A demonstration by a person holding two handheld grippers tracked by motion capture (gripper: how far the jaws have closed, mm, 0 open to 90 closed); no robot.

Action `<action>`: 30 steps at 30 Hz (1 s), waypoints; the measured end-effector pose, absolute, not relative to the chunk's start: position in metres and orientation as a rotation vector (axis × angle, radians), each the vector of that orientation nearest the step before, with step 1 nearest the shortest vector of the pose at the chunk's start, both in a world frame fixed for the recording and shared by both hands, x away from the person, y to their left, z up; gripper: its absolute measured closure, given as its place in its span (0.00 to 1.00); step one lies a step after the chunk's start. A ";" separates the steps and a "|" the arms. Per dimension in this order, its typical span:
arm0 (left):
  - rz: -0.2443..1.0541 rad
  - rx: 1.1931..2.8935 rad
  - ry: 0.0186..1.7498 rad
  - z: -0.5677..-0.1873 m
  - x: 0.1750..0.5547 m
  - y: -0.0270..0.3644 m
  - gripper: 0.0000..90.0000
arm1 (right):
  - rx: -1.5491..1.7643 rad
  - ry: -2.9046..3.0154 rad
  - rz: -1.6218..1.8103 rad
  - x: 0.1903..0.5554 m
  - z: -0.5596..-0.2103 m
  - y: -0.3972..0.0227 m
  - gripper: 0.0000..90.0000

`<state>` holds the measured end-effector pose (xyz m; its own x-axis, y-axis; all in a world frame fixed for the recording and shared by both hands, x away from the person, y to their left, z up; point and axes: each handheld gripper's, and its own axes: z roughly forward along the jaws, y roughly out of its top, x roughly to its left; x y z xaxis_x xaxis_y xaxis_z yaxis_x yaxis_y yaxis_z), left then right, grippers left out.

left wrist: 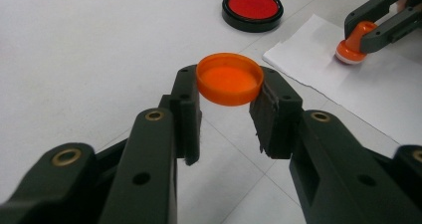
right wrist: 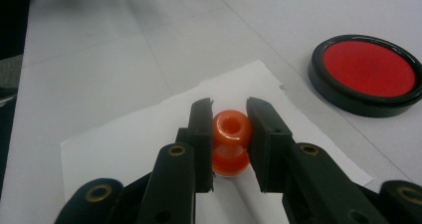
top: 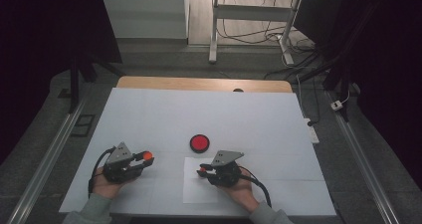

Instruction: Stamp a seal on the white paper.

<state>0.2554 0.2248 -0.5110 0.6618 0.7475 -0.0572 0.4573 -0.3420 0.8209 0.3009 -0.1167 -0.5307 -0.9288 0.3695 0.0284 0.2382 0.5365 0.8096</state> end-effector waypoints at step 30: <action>0.418 2.002 0.933 -0.512 0.255 0.223 0.72 | 0.478 2.620 1.260 0.297 -0.532 -0.112 0.81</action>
<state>0.2552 0.2232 -0.5116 0.6634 0.7463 -0.0541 0.4562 -0.3462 0.8198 0.2969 -0.1121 -0.5325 -0.9288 0.3689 -0.0355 0.2025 0.5855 0.7850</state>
